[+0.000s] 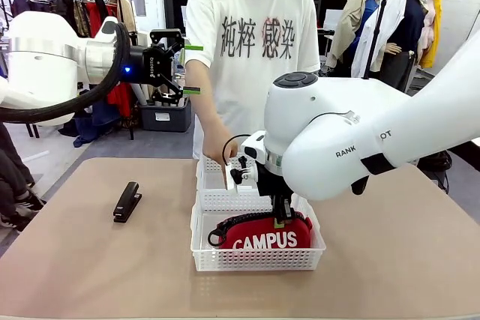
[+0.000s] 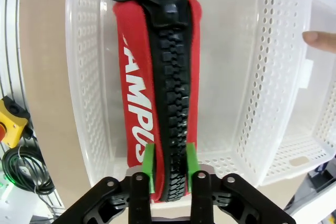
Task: Distribute items into two baskets.
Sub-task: Place the picked Pencil pouch into the Organizing basket as instructed by the person.
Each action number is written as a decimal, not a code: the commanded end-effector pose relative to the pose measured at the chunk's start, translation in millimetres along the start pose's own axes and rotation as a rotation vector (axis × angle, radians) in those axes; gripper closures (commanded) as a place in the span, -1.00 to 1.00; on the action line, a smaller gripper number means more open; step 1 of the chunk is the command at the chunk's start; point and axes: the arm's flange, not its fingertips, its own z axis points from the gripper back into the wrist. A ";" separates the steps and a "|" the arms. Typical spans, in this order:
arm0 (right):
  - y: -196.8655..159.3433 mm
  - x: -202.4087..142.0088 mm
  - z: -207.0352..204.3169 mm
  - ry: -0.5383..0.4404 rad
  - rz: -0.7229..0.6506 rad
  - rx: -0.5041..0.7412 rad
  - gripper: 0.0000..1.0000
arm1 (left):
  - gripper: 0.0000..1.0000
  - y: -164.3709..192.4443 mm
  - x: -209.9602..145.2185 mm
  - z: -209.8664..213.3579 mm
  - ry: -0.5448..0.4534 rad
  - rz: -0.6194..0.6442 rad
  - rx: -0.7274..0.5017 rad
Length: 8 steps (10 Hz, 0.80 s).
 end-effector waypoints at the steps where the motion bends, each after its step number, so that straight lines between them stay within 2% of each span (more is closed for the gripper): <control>1: -2.9 -0.6 1.8 -0.009 -0.048 0.000 -0.84 | -1.00 -1.6 0.1 0.7 0.002 0.000 0.000; 2: -3.2 -2.0 5.3 -0.018 -0.058 0.000 -1.00 | -1.00 -1.6 0.1 0.7 0.002 0.000 0.000; 8: -13.7 -13.6 15.9 -0.096 -0.115 0.069 -1.00 | -1.00 -1.6 0.1 0.7 0.002 0.000 0.000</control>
